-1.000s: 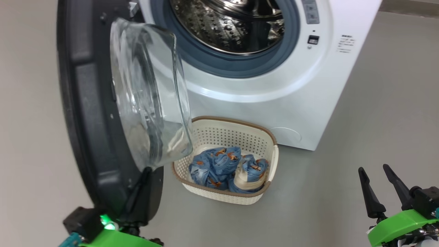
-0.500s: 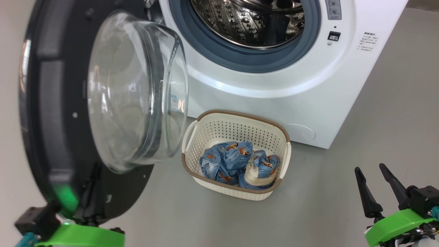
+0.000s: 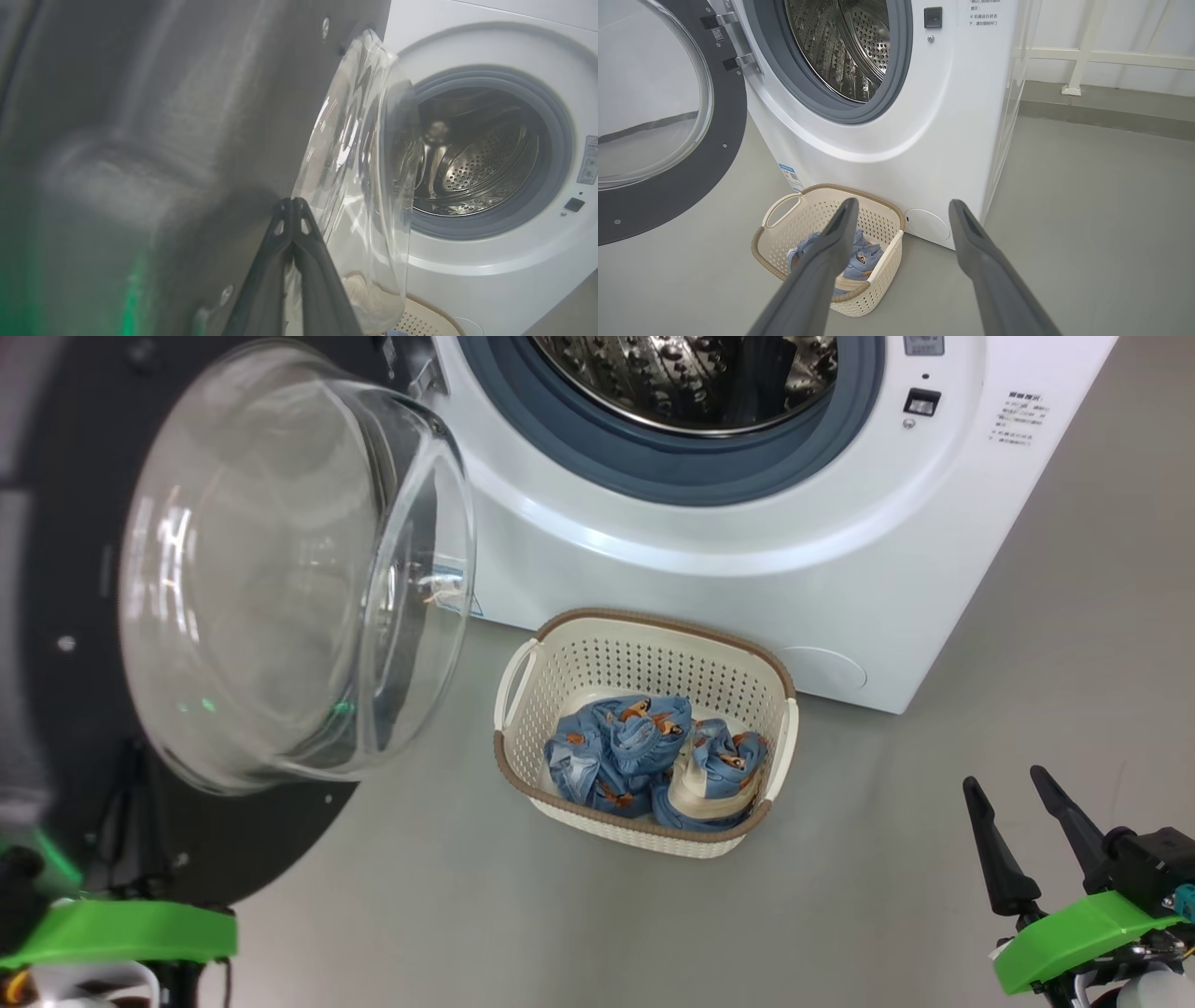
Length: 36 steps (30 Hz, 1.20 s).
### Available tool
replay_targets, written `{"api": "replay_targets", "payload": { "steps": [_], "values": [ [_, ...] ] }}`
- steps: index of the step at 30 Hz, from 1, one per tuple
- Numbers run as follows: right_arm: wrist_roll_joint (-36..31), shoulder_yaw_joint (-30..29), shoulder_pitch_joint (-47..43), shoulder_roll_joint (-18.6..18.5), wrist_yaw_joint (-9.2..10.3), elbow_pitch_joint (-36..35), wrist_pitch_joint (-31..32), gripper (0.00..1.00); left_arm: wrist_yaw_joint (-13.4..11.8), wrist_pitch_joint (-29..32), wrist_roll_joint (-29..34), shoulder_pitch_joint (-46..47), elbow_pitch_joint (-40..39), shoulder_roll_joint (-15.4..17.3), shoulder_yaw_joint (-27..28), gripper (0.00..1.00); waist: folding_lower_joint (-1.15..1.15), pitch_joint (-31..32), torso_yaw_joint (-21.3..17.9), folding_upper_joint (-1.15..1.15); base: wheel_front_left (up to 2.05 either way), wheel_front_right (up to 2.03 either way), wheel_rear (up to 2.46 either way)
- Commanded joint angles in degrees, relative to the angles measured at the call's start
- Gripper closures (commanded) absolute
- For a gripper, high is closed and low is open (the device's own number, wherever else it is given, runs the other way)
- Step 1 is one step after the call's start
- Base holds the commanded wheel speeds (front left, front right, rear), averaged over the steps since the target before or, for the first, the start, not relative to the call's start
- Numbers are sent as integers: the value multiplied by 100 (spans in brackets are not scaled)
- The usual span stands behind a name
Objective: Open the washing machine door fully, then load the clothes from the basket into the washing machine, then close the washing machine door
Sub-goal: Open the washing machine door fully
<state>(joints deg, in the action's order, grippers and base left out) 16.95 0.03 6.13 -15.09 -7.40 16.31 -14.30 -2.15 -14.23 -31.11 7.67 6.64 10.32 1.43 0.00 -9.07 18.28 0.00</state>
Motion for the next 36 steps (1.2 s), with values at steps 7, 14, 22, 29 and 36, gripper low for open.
{"api": "replay_targets", "payload": {
  "steps": [7, 14, 22, 29, 36],
  "values": [
    [-67, 165, 278, -184, -9, -150, -70, 0, 151, -76, 328, 691, 372, 235, 969, 100, 0, -212, 3, 0, 0, 0, 0],
    [-73, 196, 364, -231, -9, -143, -70, 0, 259, -76, 590, 1093, 737, 242, 1472, 100, 0, -330, 3, 0, 0, 0, 0],
    [-85, 287, 508, -261, -9, -142, -70, 0, 377, -76, 940, 1589, 1426, 354, 2063, 100, 0, -505, -55, 0, 0, 0, 0],
    [-101, 352, 679, -315, -9, -143, -70, 0, 570, -76, 1217, 2122, 2163, 644, 2556, 100, 0, -735, -135, 0, 0, 0, 0],
    [-109, 396, 856, -384, -9, -144, -70, 0, 646, -76, 1601, 2661, 2818, 944, 2830, 100, 0, -956, -226, 0, 0, 0, 0]
  ]
}}
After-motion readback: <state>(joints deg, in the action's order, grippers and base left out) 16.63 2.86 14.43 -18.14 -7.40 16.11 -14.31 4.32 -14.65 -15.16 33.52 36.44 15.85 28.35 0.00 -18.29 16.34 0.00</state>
